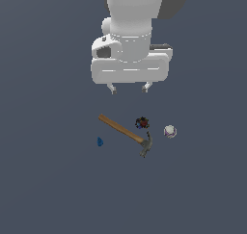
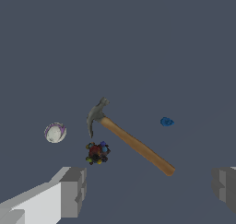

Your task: Pick up a designated object from a clutter of objects.

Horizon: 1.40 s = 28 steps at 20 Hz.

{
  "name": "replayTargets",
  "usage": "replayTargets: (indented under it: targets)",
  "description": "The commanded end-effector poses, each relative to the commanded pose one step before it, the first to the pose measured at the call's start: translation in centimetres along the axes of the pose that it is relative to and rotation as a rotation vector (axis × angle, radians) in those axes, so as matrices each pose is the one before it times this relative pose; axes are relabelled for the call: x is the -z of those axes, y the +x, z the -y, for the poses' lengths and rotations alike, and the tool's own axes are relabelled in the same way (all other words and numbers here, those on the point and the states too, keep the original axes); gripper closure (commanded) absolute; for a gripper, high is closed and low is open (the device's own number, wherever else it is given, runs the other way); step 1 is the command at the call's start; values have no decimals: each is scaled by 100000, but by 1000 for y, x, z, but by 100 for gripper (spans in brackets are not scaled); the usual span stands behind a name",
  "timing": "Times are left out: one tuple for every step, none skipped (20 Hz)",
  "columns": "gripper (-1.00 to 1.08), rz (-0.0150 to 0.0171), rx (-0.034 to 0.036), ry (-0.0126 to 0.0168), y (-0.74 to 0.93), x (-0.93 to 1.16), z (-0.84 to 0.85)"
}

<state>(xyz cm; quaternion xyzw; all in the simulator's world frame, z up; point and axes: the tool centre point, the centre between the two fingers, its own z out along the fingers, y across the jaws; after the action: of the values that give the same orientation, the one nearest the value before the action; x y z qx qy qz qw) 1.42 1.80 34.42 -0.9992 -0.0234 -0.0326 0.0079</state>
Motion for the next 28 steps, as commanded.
replayTargets:
  targets:
    - [-92,-1127,717,321,168,431,50]
    - [-92,-173,78,48,20,77,14]
    - [-92,0,0,0,1,8,20]
    - [-92,137,-92,-38,-19,-59,-26]
    - [-92,79,19,-22,-9,-55,-24]
    - [-92,56,116,-15,16,-72,-32]
    - [-92,20,212,-4,27,-84,-49]
    - [-92,12,309,-2,39,-112,-68]
    - [-92,23,405,-4,49,-151,-90]
    - [-92,46,496,-10,58,-197,-116]
    - [-92,69,584,-15,65,-241,-141]
    - [-92,88,671,-19,72,-283,-165]
    - [-92,102,759,-21,77,-320,-184]
    - [-92,110,834,-22,81,-352,-205]
    - [-92,115,924,-22,85,-386,-226]
    - [-92,122,1004,-22,87,-418,-246]
    - [-92,135,1093,-23,87,-458,-271]
    - [-92,150,1189,-24,85,-500,-294]
    - [-92,162,1279,-24,81,-539,-318]
    - [-92,173,1372,-23,76,-579,-342]
    - [-92,186,1465,-22,67,-620,-367]
    - [-92,199,1562,-21,57,-663,-391]
    - [-92,212,1659,-18,43,-705,-414]
    - [-92,226,1756,-16,26,-748,-437]
    - [-92,238,1845,-12,6,-788,-458]
    - [-92,242,1870,-8,-16,-801,-461]
    - [-92,243,1873,-3,-38,-803,-457]
    - [-92,244,1875,2,-60,-805,-452]
